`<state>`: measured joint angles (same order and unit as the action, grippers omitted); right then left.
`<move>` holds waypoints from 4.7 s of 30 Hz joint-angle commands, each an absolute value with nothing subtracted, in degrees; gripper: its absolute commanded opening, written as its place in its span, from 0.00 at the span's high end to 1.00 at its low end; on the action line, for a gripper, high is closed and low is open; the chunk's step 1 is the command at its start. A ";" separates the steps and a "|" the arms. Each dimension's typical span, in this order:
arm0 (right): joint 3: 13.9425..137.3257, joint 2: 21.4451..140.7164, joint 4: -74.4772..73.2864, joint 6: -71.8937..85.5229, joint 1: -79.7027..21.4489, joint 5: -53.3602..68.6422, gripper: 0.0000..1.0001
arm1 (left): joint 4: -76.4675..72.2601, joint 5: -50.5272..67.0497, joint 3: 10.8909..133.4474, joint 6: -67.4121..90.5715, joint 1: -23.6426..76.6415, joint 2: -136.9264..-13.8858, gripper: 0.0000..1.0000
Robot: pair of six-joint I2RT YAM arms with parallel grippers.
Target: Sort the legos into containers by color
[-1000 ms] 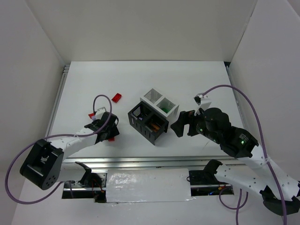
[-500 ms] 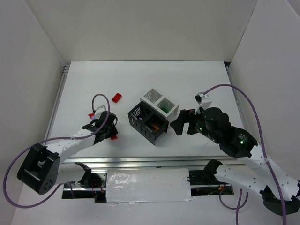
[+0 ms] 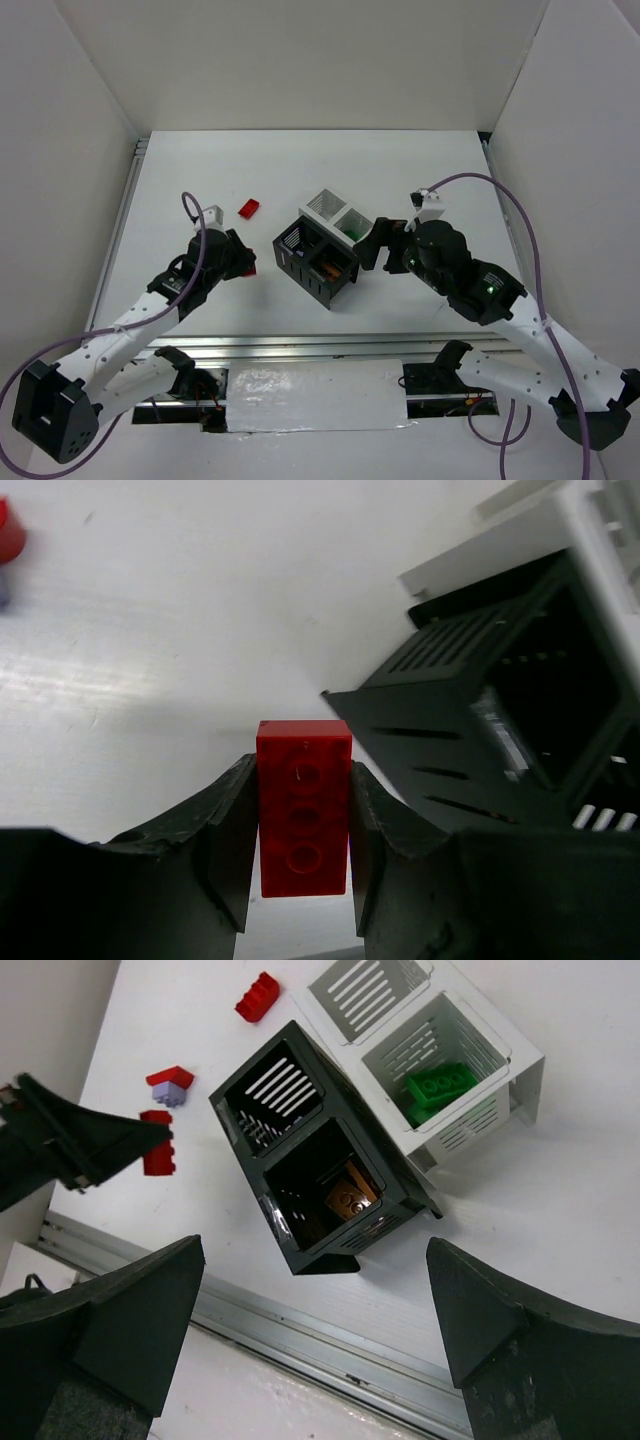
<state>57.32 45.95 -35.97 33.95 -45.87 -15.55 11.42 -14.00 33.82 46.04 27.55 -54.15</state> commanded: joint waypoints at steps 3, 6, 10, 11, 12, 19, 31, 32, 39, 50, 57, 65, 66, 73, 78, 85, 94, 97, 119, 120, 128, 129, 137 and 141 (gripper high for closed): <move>60.55 47.99 -33.05 37.87 -45.53 -20.21 0.00 | 3.17 -4.76 43.48 38.33 27.42 -55.88 1.00; 61.26 47.11 -33.05 38.76 -45.62 -21.18 0.00 | -1.74 -0.63 48.49 37.18 27.33 -60.71 1.00; 61.96 45.09 -34.45 39.73 -45.62 -23.11 0.00 | -10.26 6.05 56.93 34.81 27.60 -71.25 1.00; 62.05 43.96 -34.45 39.64 -45.44 -23.20 0.00 | -11.24 7.46 58.95 33.76 27.77 -76.24 1.00; 62.05 43.34 -34.54 39.64 -45.35 -23.12 0.00 | -12.29 8.08 62.89 33.05 28.12 -78.55 1.00; 61.97 38.07 -37.35 38.32 -44.91 -22.41 0.00 | -16.44 10.11 79.44 28.57 29.62 -98.94 0.94; 58.01 33.40 -37.88 35.16 -44.82 -21.53 0.00 | -16.17 4.93 83.59 27.60 32.25 -107.67 0.57; 57.57 33.40 -37.71 35.16 -44.74 -21.53 0.00 | -16.35 4.66 82.63 27.60 32.52 -106.88 0.55; 56.95 34.36 -36.39 34.80 -44.65 -20.39 0.00 | -17.05 1.15 78.23 26.81 33.13 -102.13 0.20; 56.51 35.07 -36.47 35.16 -44.56 -19.60 0.00 | -8.12 -23.86 74.96 32.24 32.44 -91.14 0.01; 56.42 35.77 -36.56 34.37 -44.38 -17.76 0.00 | 24.59 -30.07 94.47 38.52 21.55 -107.54 0.01; 56.34 35.95 -36.30 31.29 -44.30 -11.87 0.00 | 11.78 -9.51 88.43 24.10 13.37 -112.94 0.00; 56.34 36.03 -36.39 30.77 -44.30 -11.00 0.00 | 11.78 -7.75 88.68 23.56 12.14 -113.98 0.01; 56.43 36.65 -36.39 29.27 -44.30 -9.23 0.00 | 18.71 -2.73 94.21 20.21 10.90 -121.02 0.00; 55.37 36.56 -35.68 29.35 -44.21 -8.96 0.00 | 21.35 -3.96 96.67 19.86 10.90 -124.18 0.00; 55.55 36.91 -35.77 29.09 -44.21 -8.97 0.00 | 27.07 -11.15 97.03 22.85 10.81 -124.81 0.16; 55.02 37.09 -35.42 29.62 -44.21 -8.61 0.00 | 29.27 -14.06 96.94 23.29 10.81 -125.95 0.68; 55.19 36.74 -35.86 29.71 -44.21 -9.05 0.00 | 29.96 -15.11 97.47 23.90 10.72 -124.90 1.00; 54.93 34.81 -37.18 30.59 -43.77 -8.88 0.00 | -3.52 3.17 84.98 23.47 29.34 -97.89 1.00; 54.93 34.72 -37.35 30.59 -43.86 -8.79 0.00 | -3.52 2.64 85.16 23.64 29.88 -98.43 1.00; 55.02 33.49 -38.76 30.41 -43.68 -9.49 0.00 | -6.94 2.29 81.13 25.05 31.29 -99.14 0.78; 55.02 33.40 -38.76 30.41 -43.86 -9.49 0.00 | -6.94 1.94 80.95 25.14 31.38 -99.23 0.76; 54.58 33.93 -37.88 30.41 -43.86 -8.97 0.00 | -6.85 2.99 79.54 24.96 31.38 -99.05 0.31; 54.58 33.84 -37.97 30.50 -43.86 -9.31 0.00 | -7.38 3.86 78.14 24.52 31.29 -98.00 0.17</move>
